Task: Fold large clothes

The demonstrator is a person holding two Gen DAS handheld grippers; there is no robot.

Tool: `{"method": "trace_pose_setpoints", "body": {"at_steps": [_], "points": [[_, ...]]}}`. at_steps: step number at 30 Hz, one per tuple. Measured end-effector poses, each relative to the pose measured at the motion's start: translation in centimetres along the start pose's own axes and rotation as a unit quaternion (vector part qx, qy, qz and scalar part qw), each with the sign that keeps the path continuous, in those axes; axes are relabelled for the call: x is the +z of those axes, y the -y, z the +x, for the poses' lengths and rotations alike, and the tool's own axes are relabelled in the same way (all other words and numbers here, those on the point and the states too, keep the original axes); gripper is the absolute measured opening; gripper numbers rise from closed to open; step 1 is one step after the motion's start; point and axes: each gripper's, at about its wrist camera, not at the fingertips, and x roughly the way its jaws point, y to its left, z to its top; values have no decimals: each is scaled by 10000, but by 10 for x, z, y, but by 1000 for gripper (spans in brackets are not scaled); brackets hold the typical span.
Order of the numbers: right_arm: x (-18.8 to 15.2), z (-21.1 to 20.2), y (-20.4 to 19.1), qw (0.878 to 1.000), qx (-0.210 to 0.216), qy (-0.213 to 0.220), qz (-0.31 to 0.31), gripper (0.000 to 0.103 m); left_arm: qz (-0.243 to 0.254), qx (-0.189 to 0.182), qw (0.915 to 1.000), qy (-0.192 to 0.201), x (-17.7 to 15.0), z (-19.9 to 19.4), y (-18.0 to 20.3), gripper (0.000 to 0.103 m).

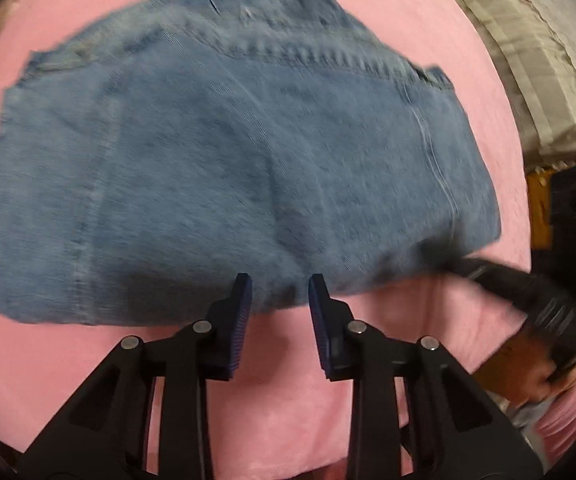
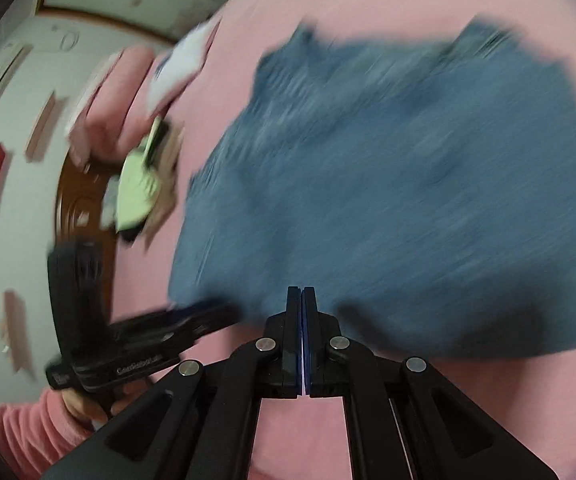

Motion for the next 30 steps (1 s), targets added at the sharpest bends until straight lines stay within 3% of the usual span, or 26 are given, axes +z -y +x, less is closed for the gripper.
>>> {"method": "trace_pose_setpoints", "body": {"at_steps": [3, 8, 12, 14, 15, 17, 18, 19, 21, 22, 23, 24, 25, 28, 30], "points": [[-17, 45, -15, 9980, -336, -489, -205, 0, 1, 26, 9998, -194, -2, 16, -2, 26], [-26, 66, -3, 9962, -844, -207, -7, 0, -207, 212, 9995, 88, 2, 28, -14, 23], [-13, 47, 7, 9924, -1170, 379, -71, 0, -280, 558, 9970, 458, 12, 27, -25, 14], [-2, 31, 22, 9891, -1375, 523, 32, 0, -304, 777, 9950, 546, 16, 25, -35, 1], [1, 23, 33, 9862, -1552, 561, 108, 0, -319, 864, 9938, 628, 17, 22, -43, 1], [7, 6, 53, 9871, -1458, 625, 211, 0, -330, 1042, 9908, 797, 19, 13, -60, 1], [8, -6, 63, 9863, -1468, 718, 239, 0, -343, 1185, 9882, 905, 17, 8, -67, 1], [8, -22, 73, 9784, -1856, 881, 239, 0, -395, 1293, 9851, 1067, 15, -2, -80, 1], [15, -46, 95, 9678, -2234, 1103, 353, 0, -480, 1541, 9799, 1168, 12, -12, -99, 1], [13, -60, 108, 9639, -2362, 1143, 445, 0, -521, 1914, 9730, 1175, 11, -14, -108, 1], [10, -73, 120, 9639, -2348, 1149, 512, 0, -605, 2546, 9585, 1131, 10, -15, -123, 1], [10, -81, 128, 9607, -2456, 1174, 543, 0, -752, 2845, 9499, 1051, 7, -16, -143, 1], [11, -88, 133, 9570, -2581, 1212, 541, 0, -888, 2908, 9479, 947, 5, -15, -158, 1], [8, -103, 132, 9445, -2975, 1262, 584, 0, -852, 2488, 9617, 767, 4, -22, -185, 1], [9, -106, 113, 9410, -3148, 1179, 393, 0, -726, 2471, 9632, 768, 3, -31, -183, 1]]}}
